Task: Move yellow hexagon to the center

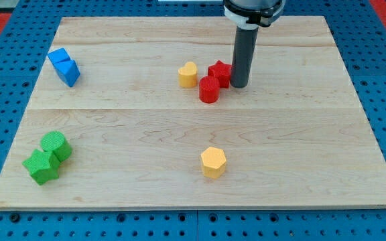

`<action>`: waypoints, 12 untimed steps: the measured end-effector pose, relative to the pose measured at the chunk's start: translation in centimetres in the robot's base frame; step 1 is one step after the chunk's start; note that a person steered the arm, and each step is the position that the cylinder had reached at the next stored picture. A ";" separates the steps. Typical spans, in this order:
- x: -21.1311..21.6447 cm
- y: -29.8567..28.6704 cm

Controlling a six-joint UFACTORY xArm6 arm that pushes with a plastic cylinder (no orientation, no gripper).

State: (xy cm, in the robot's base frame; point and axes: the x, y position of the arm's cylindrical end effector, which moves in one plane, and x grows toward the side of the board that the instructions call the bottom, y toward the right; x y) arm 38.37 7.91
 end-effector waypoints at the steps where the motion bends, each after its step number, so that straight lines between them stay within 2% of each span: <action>1: 0.0 0.0; 2: 1.1 1.0; 3: 5.3 1.8; 4: 7.5 0.1; 6: 9.3 -3.2; 8: 18.2 -2.2; 9: 21.0 -4.3; 10: 21.0 -7.0; 12: 18.9 -6.7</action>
State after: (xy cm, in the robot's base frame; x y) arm 57.25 1.26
